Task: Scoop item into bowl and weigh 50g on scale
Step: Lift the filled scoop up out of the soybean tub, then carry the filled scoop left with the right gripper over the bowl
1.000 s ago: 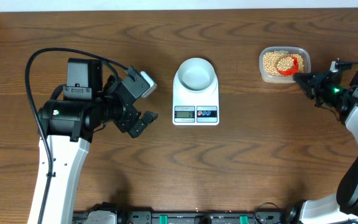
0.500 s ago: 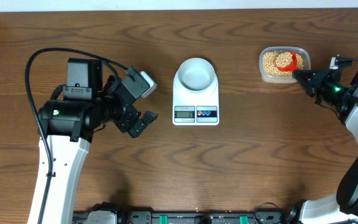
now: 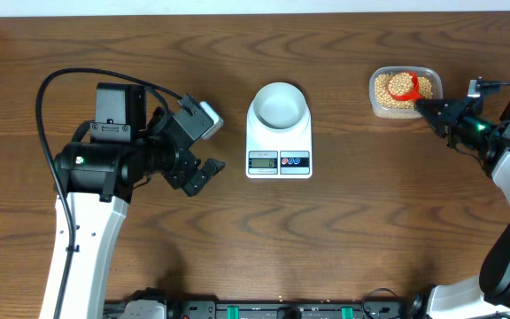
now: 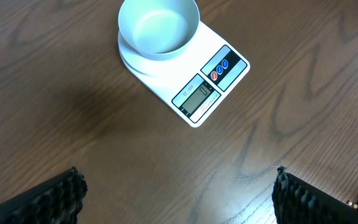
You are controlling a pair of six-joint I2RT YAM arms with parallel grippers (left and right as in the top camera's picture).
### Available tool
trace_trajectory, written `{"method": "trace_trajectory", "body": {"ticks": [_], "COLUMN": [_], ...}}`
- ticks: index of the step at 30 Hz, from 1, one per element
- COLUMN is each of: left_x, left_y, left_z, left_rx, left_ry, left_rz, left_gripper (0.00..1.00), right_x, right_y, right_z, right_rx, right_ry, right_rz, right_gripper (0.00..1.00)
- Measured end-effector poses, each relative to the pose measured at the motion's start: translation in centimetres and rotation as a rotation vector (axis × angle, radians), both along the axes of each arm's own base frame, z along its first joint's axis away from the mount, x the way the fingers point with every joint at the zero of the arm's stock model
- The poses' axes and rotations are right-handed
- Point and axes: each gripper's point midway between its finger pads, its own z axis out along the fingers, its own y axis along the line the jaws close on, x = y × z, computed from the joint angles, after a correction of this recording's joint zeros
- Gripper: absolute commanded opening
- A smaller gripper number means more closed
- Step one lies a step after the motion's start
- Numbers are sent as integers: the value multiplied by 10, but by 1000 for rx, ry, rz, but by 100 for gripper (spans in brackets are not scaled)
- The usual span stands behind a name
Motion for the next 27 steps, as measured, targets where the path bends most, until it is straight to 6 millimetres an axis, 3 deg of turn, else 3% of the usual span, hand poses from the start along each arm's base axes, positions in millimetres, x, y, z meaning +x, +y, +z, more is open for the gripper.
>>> {"method": "trace_trajectory", "body": {"ticks": [17, 27], "left_x": [0, 0], "left_y": [0, 0], "left_z": [0, 0], "left_rx": [0, 0], "left_ry": [0, 0], "left_rz": [0, 0], "left_gripper": [98, 98], "right_x": [5, 7], "right_y": [4, 34], "right_z": [13, 21], "right_rx": [12, 38], "right_ry": [-63, -79], "right_rz": [25, 94], "right_gripper": [1, 1]}}
